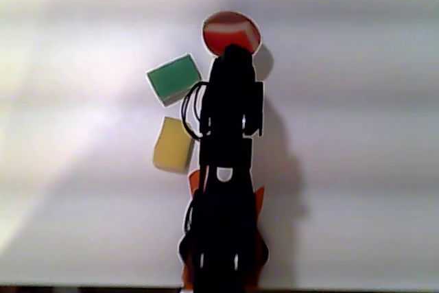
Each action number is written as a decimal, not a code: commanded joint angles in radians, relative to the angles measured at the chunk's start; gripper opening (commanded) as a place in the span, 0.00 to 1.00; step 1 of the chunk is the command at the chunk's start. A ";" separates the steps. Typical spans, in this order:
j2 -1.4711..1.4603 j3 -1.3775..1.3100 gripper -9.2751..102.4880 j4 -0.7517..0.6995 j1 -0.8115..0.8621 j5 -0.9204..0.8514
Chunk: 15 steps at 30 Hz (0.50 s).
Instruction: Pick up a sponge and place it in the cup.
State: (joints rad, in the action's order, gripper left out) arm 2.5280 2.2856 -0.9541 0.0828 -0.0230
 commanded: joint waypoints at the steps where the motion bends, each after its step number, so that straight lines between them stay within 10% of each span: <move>1: 0.146 0.051 0.08 0.003 0.032 -0.012; 15: 0.690 0.419 0.08 -0.031 0.025 -0.017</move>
State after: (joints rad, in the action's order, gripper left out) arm 3.1232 2.6737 -0.9695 0.1150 -0.0245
